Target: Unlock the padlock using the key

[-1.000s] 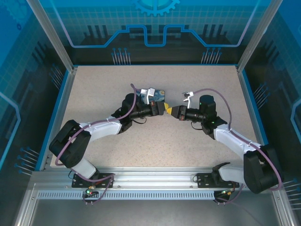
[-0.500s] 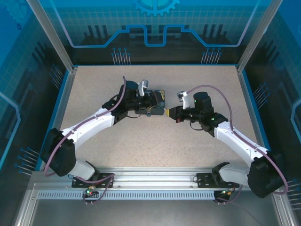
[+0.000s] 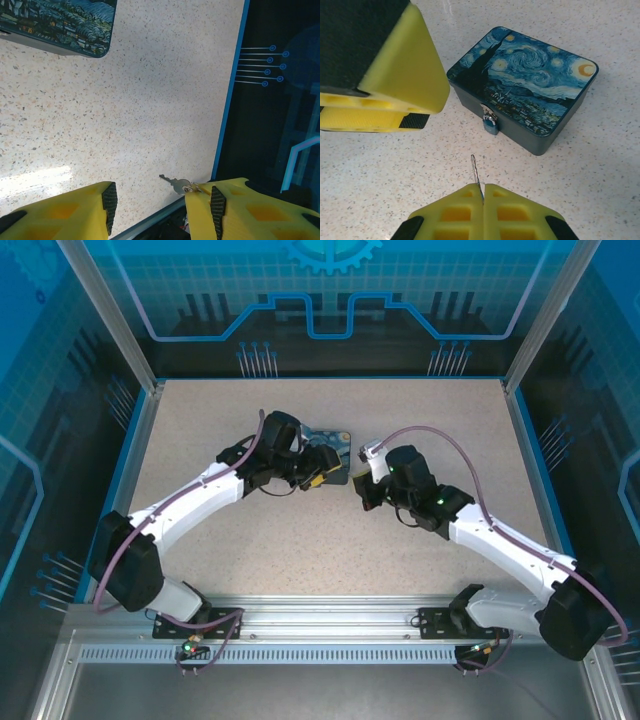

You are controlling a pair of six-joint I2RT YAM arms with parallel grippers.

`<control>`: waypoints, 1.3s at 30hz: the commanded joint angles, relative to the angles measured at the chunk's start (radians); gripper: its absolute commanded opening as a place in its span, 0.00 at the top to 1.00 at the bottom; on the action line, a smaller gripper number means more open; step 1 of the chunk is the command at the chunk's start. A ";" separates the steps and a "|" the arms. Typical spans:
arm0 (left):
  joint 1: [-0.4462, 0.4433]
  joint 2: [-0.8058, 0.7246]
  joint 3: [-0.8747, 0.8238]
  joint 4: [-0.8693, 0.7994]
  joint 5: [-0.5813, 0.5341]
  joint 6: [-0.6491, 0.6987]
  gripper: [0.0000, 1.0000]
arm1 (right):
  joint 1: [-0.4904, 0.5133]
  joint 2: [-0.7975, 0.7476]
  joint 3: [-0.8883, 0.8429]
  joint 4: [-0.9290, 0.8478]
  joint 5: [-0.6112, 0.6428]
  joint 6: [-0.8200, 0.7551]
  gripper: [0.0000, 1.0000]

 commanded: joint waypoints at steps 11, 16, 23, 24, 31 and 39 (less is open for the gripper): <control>-0.002 0.046 -0.012 0.056 -0.005 -0.108 0.47 | 0.081 0.068 0.106 -0.005 0.079 -0.061 1.00; -0.002 0.032 -0.030 0.070 -0.024 -0.120 0.46 | 0.099 0.087 0.110 -0.002 0.102 -0.062 1.00; -0.002 0.032 -0.050 0.101 -0.018 -0.141 0.56 | 0.129 0.110 0.117 0.007 0.154 -0.061 1.00; -0.002 0.033 -0.052 0.101 -0.019 -0.142 0.58 | 0.136 0.114 0.118 0.005 0.167 -0.064 1.00; -0.002 0.036 -0.063 0.116 -0.020 -0.151 0.64 | 0.168 0.127 0.132 0.005 0.228 -0.072 1.00; -0.003 0.034 -0.069 0.126 -0.022 -0.154 0.71 | 0.206 0.152 0.156 0.002 0.304 -0.102 1.00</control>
